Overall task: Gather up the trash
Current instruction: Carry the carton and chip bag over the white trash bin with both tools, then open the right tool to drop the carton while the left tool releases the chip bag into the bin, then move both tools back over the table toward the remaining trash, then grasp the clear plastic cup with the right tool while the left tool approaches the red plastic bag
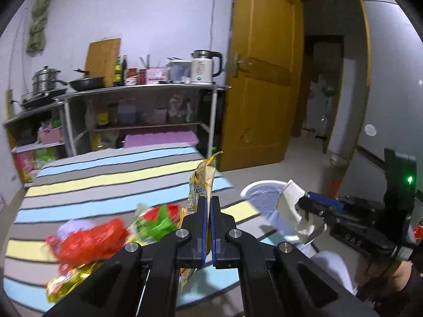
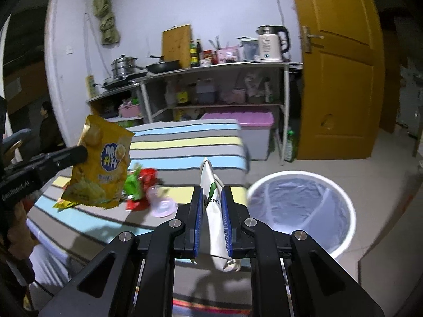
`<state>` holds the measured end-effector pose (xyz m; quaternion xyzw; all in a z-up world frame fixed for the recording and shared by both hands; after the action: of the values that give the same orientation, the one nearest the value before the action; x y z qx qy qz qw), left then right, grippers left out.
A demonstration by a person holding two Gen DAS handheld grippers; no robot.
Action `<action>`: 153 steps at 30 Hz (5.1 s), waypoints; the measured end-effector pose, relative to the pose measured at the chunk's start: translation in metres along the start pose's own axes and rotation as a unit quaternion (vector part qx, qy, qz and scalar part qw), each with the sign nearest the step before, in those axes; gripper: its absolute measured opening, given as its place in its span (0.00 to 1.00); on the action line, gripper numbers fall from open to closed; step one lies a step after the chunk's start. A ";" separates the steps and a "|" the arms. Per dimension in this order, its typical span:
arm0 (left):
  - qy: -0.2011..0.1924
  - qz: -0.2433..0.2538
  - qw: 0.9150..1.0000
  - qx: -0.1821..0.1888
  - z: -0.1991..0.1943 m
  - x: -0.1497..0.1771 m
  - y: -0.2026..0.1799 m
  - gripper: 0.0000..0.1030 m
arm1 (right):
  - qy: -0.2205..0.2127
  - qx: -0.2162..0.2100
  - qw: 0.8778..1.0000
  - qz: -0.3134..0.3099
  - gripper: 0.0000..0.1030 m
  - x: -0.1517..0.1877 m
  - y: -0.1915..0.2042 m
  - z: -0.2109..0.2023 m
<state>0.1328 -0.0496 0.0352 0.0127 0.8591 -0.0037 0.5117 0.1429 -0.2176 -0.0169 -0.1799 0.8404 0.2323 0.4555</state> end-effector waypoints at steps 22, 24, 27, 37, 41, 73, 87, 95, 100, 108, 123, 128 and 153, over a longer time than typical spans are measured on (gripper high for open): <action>0.058 0.029 0.988 0.137 0.124 -0.027 -0.143 0.02 | 0.015 0.075 0.994 0.080 0.14 0.006 -0.130 0.018; 0.063 0.028 0.987 0.147 0.134 -0.025 -0.150 0.02 | 0.019 0.077 0.993 0.085 0.14 0.009 -0.138 0.021; 0.069 0.027 0.985 0.155 0.146 -0.022 -0.159 0.03 | 0.024 0.080 0.992 0.094 0.14 0.014 -0.147 0.026; 0.085 0.026 0.981 0.170 0.159 -0.013 -0.163 0.35 | 0.049 0.084 0.989 0.111 0.16 0.026 -0.164 0.042; 0.083 0.023 0.982 0.167 0.158 -0.012 -0.158 0.36 | 0.046 0.090 0.989 0.109 0.36 0.024 -0.164 0.041; 0.032 -0.021 0.991 0.128 0.079 -0.019 -0.090 0.45 | 0.007 0.079 0.995 0.053 0.36 -0.002 -0.089 -0.012; 0.020 -0.040 0.998 0.045 0.030 0.002 -0.023 0.45 | 0.009 0.036 0.999 -0.009 0.36 -0.008 -0.011 -0.011; 0.015 -0.042 0.999 -0.006 0.013 0.017 0.002 0.45 | 0.008 0.011 0.999 -0.038 0.36 -0.004 0.022 -0.010; 0.014 -0.044 0.999 -0.013 0.004 0.024 0.010 0.45 | 0.010 -0.004 0.999 -0.048 0.36 0.000 0.034 -0.009; 0.012 -0.053 0.998 -0.034 -0.006 0.037 0.028 0.45 | 0.022 -0.020 0.998 -0.052 0.36 0.003 0.044 0.003; 0.028 -0.071 0.993 -0.093 0.002 0.065 0.088 0.45 | 0.064 -0.060 0.994 -0.062 0.36 0.013 0.063 0.049; 0.041 -0.084 0.990 -0.102 0.011 0.071 0.109 0.45 | 0.081 -0.067 0.992 -0.065 0.36 0.013 0.065 0.072; 0.052 -0.077 0.983 -0.158 0.050 0.067 0.179 0.45 | 0.144 -0.069 0.985 -0.060 0.36 0.017 0.058 0.158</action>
<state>0.1498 0.1300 -0.0462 -0.1346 0.8726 0.0937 0.4602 0.2122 -0.0838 -0.0936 -0.2930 0.8665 0.2337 0.3297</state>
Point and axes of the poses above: each gripper's, at about its wrist camera, not at the fingertips, and z roughly the way its jaws point, y to its left, x to its underside, the point moved 5 cm from there along z, roughly the way its jaws point, and after that the axes turned 13 degrees about -x, right-handed, at the moved point
